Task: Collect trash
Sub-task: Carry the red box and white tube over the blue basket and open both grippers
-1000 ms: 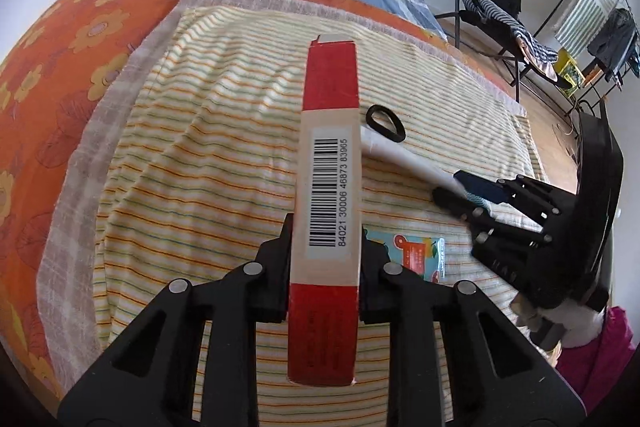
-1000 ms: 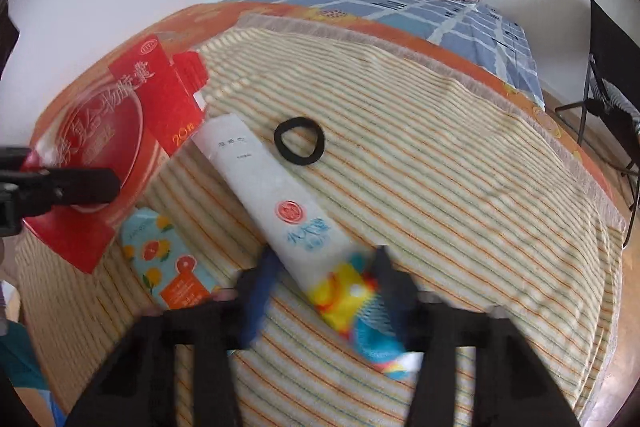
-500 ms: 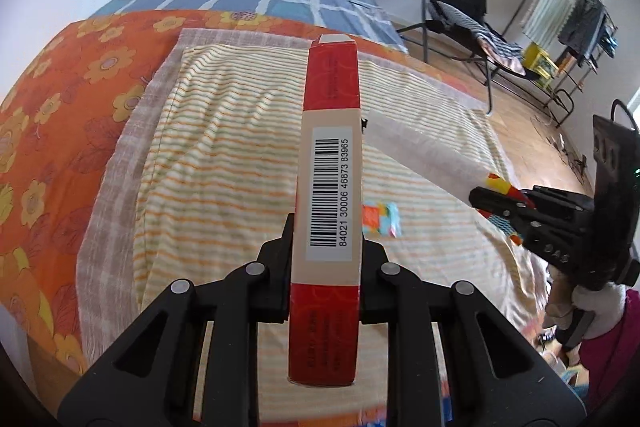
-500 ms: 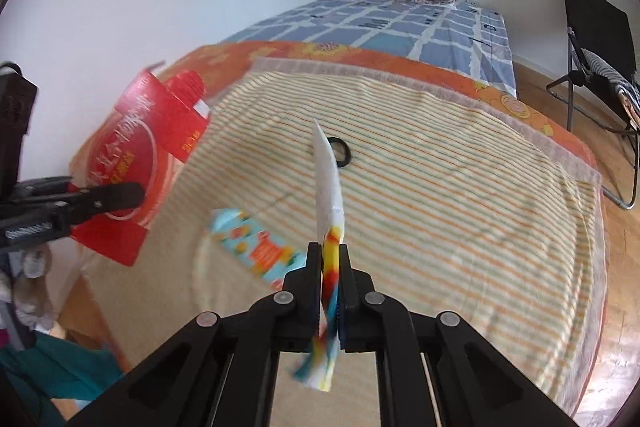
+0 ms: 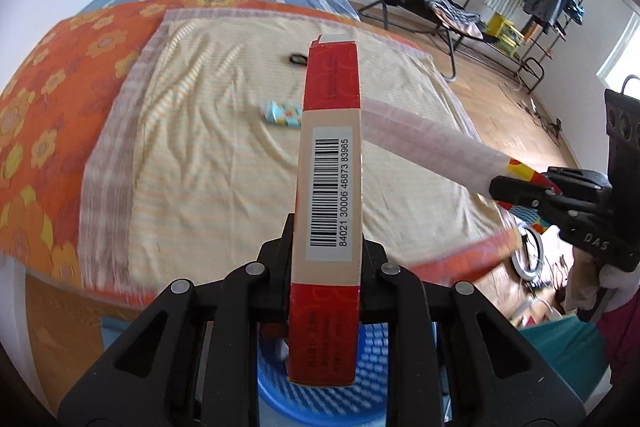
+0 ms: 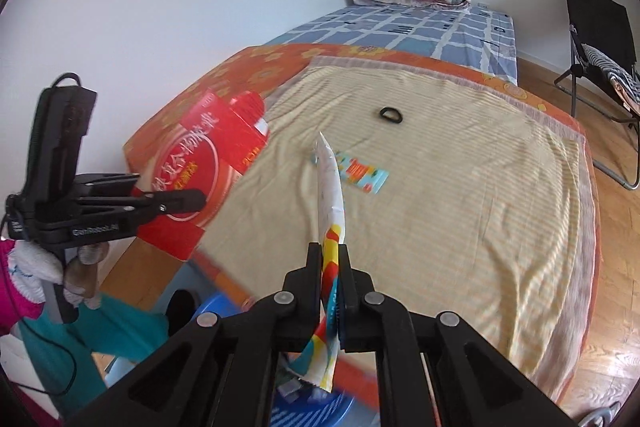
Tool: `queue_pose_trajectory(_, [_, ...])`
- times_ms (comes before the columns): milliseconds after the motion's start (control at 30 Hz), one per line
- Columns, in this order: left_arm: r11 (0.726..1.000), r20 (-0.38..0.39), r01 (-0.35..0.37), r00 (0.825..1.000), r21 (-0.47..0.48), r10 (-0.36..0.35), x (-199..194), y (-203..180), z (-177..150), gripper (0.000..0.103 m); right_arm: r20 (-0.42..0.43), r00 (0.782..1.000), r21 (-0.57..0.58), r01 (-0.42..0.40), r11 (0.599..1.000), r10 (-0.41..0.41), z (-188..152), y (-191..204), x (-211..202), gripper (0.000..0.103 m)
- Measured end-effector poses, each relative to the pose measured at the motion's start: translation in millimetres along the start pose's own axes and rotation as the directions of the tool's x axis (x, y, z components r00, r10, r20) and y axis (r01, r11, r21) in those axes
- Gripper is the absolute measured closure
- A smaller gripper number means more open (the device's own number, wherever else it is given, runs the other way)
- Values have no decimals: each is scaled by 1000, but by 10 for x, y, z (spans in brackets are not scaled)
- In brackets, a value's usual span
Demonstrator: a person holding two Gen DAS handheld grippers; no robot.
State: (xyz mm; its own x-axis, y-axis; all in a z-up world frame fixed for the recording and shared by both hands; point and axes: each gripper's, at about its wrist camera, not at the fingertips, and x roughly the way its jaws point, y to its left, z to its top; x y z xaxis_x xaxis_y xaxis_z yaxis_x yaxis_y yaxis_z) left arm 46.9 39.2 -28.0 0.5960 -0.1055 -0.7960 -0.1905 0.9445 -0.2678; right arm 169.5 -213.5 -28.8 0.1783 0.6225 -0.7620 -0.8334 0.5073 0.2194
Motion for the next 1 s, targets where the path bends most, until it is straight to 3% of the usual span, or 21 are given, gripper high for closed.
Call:
queue_pose_trajectory(400, [999,-128,49,991,10,-48,-143,-203,-893,82,-82,995,-14,-51,999,49,-849,459,-467,100])
queue_pose_trajectory(600, [998,-182,59,982,-3,-58,-97,-258,-1167,82,-147,988,-5,-49,999,48,-1173,538,-436,100])
queue_pose_trajectory(1000, [999,-314,41,948,-18,-45,235,-210,-1513,82,-271,962,-8,-29,1000,26,-1485,662,-69,100])
